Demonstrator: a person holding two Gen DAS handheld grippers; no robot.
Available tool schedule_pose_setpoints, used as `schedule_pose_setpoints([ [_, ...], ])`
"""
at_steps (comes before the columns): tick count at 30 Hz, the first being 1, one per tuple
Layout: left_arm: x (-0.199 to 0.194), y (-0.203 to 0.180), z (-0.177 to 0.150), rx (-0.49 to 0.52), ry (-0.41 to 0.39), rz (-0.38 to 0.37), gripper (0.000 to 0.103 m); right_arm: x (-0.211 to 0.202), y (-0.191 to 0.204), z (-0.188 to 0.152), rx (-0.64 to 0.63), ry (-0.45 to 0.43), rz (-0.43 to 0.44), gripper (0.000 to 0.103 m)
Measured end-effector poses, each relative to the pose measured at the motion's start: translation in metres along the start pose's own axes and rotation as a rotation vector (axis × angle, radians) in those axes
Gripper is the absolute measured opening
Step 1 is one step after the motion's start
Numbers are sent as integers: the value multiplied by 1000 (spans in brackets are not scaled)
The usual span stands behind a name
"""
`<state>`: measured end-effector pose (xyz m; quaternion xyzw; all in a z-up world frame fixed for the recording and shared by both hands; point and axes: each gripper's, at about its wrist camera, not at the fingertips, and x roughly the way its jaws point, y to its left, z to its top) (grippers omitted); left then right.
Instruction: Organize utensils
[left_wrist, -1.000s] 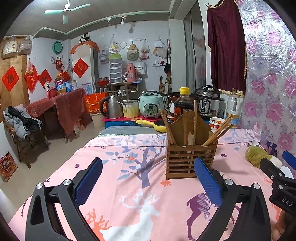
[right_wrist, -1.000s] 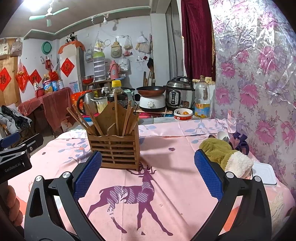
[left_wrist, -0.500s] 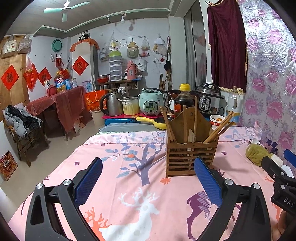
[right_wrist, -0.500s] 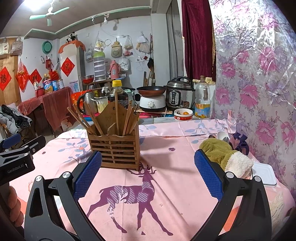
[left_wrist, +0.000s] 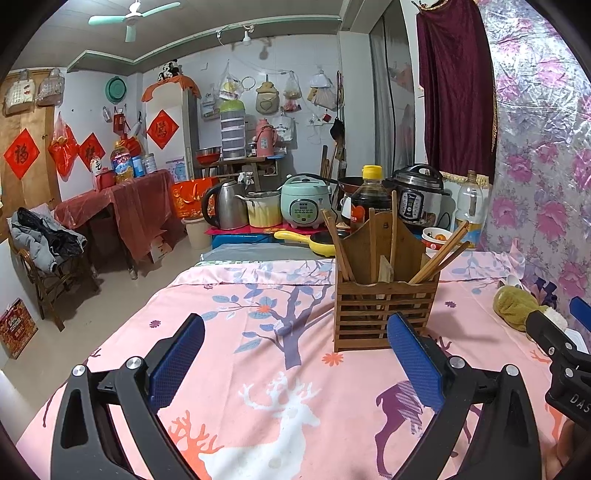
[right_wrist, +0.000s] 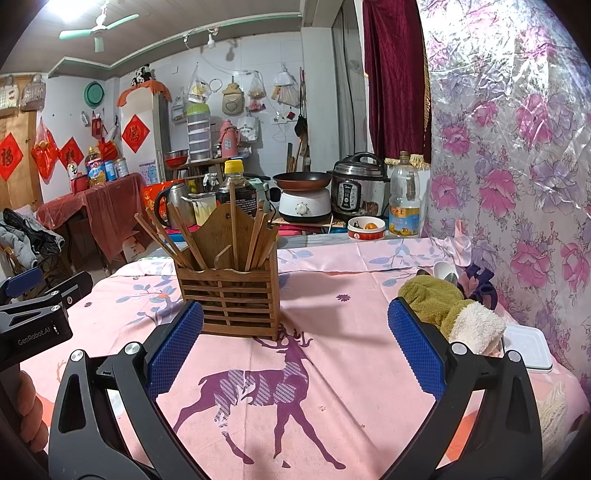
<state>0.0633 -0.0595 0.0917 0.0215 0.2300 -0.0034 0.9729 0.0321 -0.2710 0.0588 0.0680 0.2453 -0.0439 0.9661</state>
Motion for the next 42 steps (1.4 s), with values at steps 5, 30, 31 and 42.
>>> schedule_pose_setpoints([
  [5, 0, 1, 0, -1, -1, 0, 97, 0, 0, 0, 0, 0, 0, 97],
  [30, 0, 2, 0, 2, 7, -1, 97, 0, 0, 0, 0, 0, 0, 97],
  [31, 0, 2, 0, 1, 7, 0, 97, 0, 0, 0, 0, 0, 0, 97],
  [42, -1, 7, -5, -8, 11, 13, 97, 0, 0, 0, 0, -1, -1, 97],
])
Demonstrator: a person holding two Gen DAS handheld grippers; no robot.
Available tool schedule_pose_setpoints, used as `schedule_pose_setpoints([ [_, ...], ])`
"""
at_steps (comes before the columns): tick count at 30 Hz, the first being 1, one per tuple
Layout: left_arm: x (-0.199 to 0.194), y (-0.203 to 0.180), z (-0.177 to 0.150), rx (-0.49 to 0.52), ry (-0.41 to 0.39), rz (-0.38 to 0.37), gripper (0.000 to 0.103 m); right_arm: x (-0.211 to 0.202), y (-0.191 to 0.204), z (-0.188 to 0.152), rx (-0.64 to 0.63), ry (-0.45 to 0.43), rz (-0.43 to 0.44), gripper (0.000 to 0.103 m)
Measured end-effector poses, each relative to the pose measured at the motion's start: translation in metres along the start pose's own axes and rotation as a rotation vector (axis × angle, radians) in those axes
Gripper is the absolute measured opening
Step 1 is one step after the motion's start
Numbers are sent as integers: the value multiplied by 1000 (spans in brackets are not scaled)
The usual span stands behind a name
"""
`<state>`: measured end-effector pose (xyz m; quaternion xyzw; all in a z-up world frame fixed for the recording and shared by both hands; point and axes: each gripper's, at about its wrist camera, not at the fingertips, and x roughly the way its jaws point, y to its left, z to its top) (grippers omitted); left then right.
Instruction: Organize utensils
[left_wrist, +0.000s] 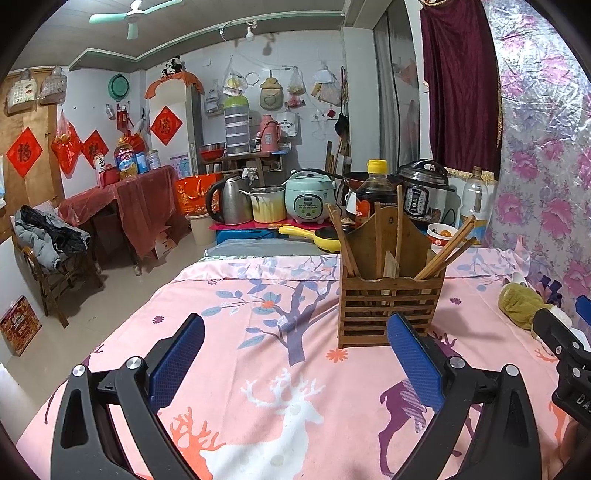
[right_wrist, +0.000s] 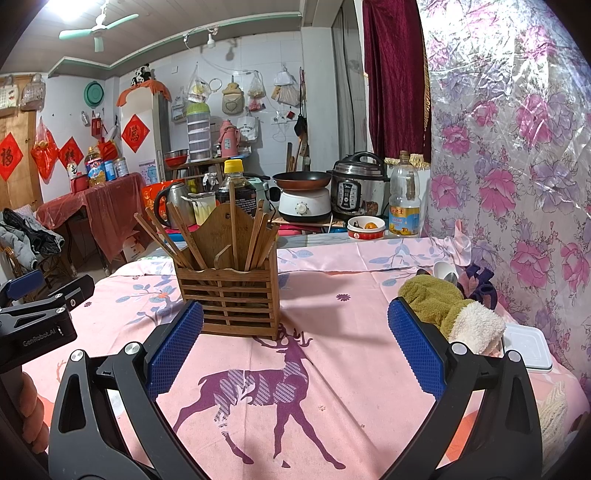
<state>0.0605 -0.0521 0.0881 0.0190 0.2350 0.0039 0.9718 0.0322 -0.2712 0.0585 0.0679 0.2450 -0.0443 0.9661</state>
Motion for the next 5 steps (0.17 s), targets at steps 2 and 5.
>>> schedule_pose_setpoints([
  [2, -1, 1, -1, -3, 2, -4, 97, 0, 0, 0, 0, 0, 0, 97],
  [5, -3, 4, -2, -9, 6, -10, 97, 0, 0, 0, 1, -1, 0, 97],
])
